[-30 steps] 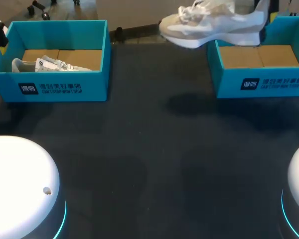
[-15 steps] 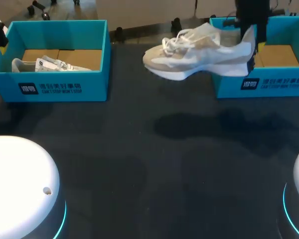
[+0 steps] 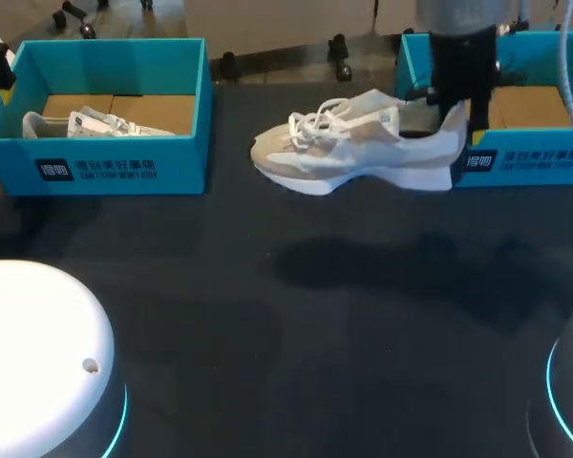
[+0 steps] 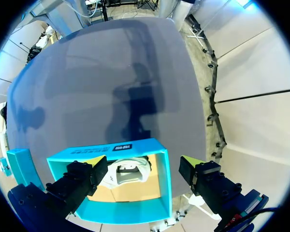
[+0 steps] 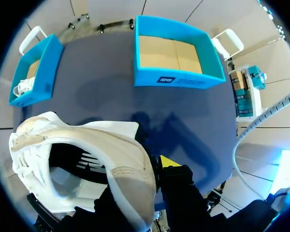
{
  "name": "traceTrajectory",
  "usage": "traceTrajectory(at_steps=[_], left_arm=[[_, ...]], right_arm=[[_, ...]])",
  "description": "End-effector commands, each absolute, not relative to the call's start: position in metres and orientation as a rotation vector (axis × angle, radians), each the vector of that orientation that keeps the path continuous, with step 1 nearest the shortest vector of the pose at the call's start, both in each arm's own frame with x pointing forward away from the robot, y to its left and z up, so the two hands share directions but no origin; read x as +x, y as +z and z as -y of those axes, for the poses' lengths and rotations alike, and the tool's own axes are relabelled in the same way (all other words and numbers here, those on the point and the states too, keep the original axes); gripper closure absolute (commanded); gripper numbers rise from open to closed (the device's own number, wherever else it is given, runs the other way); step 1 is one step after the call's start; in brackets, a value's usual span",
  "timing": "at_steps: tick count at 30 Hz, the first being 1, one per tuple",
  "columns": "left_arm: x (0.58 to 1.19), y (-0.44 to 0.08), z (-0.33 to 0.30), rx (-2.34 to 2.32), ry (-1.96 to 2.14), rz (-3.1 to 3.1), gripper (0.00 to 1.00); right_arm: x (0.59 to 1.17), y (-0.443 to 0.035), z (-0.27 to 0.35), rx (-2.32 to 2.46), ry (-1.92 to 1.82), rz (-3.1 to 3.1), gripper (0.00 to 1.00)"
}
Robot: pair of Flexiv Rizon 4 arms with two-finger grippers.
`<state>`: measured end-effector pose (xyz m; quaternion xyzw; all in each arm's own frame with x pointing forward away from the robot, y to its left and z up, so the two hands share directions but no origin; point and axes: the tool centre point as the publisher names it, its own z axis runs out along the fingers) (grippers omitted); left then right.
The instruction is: Take the shoe out of the shoebox, open the shoe tongue, remove and reinsert the insole, then place the shoe into the shoebox
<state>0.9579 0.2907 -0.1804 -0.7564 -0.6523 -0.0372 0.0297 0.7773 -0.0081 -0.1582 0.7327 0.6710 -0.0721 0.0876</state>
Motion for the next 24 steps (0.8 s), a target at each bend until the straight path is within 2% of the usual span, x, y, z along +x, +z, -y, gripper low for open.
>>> traceTrajectory(at_steps=[1, 7, 24], left_arm=[[0.957, -0.18, -0.291, -2.333, -0.119, 2.011, 0.0], [0.957, -0.18, -0.291, -2.333, -0.119, 2.011, 0.0], [0.957, -0.18, -0.291, -2.333, -0.119, 2.011, 0.0]], right_arm=[[0.767, -0.176, 0.007, 2.177, -0.15, -1.998, 1.0], [0.755, -0.195, -0.002, 2.189, -0.155, -2.019, 1.0], [0.755, -0.195, -0.002, 2.189, -0.155, -2.019, 1.0]])
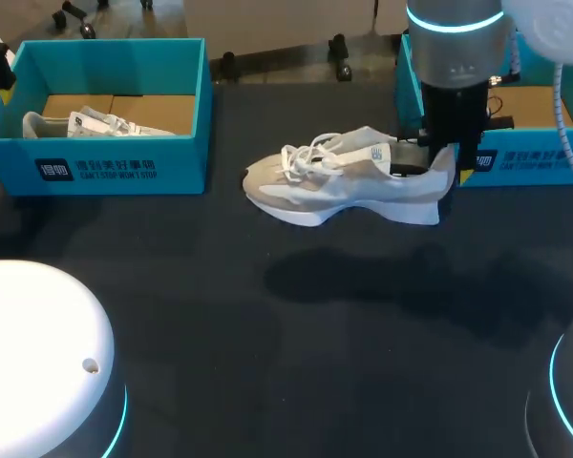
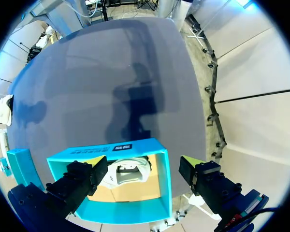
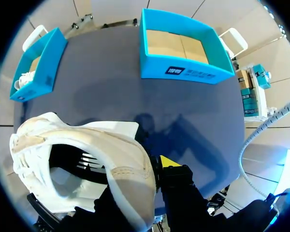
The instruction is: Take the shoe out of the shoebox, open the shoe tongue, remove and reinsert the insole, then place the shoe into the shoebox
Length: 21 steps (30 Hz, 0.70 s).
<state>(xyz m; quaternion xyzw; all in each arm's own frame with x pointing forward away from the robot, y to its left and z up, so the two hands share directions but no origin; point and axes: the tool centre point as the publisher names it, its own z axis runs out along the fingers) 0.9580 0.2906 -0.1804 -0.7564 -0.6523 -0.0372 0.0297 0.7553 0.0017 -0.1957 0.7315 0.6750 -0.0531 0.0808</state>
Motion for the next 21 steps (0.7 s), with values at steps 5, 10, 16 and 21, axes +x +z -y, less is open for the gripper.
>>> traceTrajectory(at_steps=[5, 10, 16, 21], left_arm=[[0.957, -0.18, -0.291, -2.333, -0.119, 2.011, 0.0], [0.957, -0.18, -0.291, -2.333, -0.119, 2.011, 0.0], [0.957, -0.18, -0.291, -2.333, -0.119, 2.011, 0.0], [0.957, -0.18, -0.291, -2.333, -0.119, 2.011, 0.0]], right_arm=[[0.756, -0.198, -0.003, 2.196, -0.169, -2.016, 1.0], [0.736, -0.223, -0.017, 2.224, -0.156, -2.021, 1.0], [0.71, -0.25, -0.03, 2.26, -0.157, -2.005, 1.0], [0.7, -0.269, -0.041, 2.281, -0.154, -1.992, 1.0]])
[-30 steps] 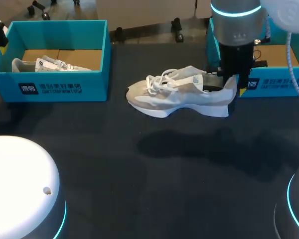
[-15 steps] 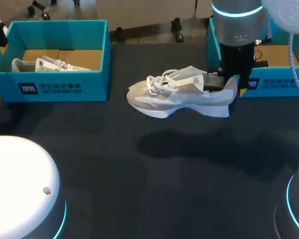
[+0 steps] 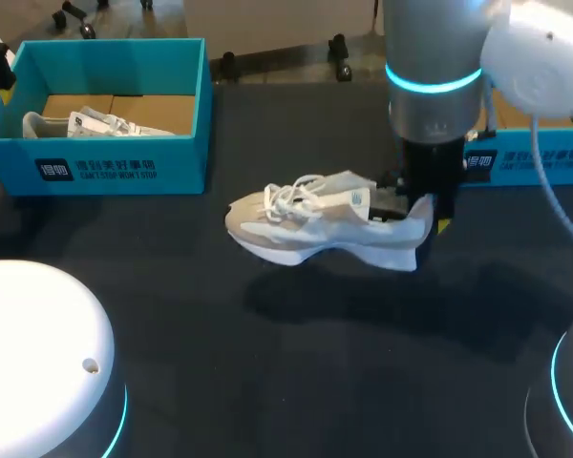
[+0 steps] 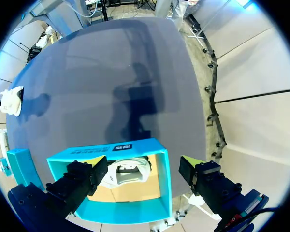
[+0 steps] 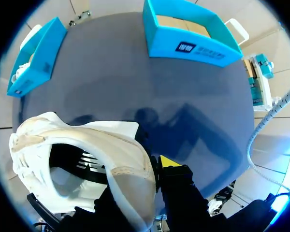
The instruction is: Take the shoe out of the shoebox, open the shoe tongue, remove and reinsert the insole, then place the shoe into the shoebox
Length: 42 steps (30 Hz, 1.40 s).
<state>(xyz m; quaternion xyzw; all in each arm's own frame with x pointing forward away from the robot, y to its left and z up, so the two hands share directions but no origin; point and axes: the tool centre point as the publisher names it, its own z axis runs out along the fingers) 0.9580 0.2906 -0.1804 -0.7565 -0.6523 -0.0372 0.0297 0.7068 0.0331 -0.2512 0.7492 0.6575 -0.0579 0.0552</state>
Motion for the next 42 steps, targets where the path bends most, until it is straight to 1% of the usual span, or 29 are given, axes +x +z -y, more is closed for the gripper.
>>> traceTrajectory(at_steps=[1, 4, 18, 24, 42], left_arm=[[0.957, -0.18, -0.291, -2.333, -0.119, 2.011, 0.0], [0.957, -0.18, -0.291, -2.333, -0.119, 2.011, 0.0], [0.957, -0.18, -0.291, -2.333, -0.119, 2.011, 0.0], [0.957, -0.18, -0.291, -2.333, -0.119, 2.011, 0.0], [0.957, -0.18, -0.291, -2.333, -0.119, 2.011, 0.0]], right_arm=[[0.698, -0.273, -0.044, 2.28, -0.163, -1.984, 1.0], [0.691, -0.287, -0.048, 2.298, -0.141, -1.997, 1.0], [0.691, -0.287, -0.048, 2.298, -0.141, -1.997, 1.0], [0.679, -0.309, -0.068, 2.29, -0.198, -2.009, 1.0], [0.665, -0.359, -0.08, 2.342, -0.161, -1.99, 1.0]])
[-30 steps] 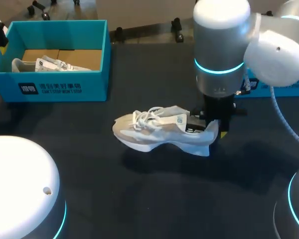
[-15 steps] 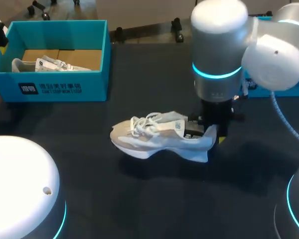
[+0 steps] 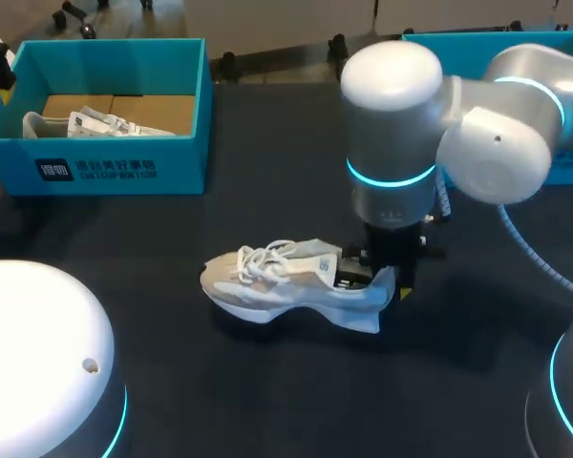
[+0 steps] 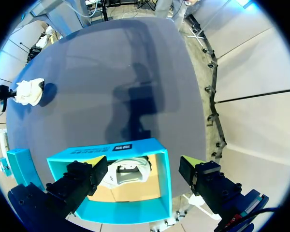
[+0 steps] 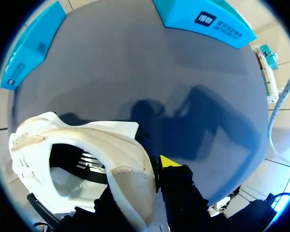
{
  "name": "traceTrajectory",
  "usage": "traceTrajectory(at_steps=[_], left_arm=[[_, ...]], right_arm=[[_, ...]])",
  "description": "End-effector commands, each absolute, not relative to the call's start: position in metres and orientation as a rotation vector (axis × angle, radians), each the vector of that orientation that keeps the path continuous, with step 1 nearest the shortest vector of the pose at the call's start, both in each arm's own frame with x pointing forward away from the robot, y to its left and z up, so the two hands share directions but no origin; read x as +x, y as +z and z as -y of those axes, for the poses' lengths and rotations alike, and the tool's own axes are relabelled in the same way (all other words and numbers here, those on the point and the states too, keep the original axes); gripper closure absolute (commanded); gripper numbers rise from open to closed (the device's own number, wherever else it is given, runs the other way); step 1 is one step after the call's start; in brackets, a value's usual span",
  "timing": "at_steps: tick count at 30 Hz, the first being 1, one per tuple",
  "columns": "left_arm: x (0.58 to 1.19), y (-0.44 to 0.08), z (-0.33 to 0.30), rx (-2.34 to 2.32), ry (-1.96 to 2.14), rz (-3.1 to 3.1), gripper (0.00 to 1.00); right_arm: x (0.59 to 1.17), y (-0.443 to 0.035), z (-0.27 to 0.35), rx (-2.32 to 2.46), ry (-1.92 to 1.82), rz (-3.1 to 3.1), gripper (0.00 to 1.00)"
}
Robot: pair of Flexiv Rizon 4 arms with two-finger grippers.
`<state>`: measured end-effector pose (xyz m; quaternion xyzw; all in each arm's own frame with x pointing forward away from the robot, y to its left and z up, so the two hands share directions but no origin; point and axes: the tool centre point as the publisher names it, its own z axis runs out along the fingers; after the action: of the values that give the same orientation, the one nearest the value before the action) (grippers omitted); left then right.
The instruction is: Take the shoe out of the shoebox, open the shoe tongue, remove and reinsert the insole, then place the shoe into the shoebox
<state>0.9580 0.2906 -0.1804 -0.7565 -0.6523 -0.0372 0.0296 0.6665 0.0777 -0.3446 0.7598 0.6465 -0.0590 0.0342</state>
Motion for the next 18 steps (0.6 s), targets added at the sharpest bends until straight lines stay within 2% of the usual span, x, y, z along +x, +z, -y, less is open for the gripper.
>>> traceTrajectory(at_steps=[1, 18], left_arm=[[0.957, -0.18, -0.291, -2.333, -0.119, 2.011, 0.0], [0.957, -0.18, -0.291, -2.333, -0.119, 2.011, 0.0]], right_arm=[[0.664, -0.362, -0.08, 2.348, -0.165, -1.985, 1.0], [0.655, -0.387, -0.078, 2.343, -0.166, -2.0, 1.0]])
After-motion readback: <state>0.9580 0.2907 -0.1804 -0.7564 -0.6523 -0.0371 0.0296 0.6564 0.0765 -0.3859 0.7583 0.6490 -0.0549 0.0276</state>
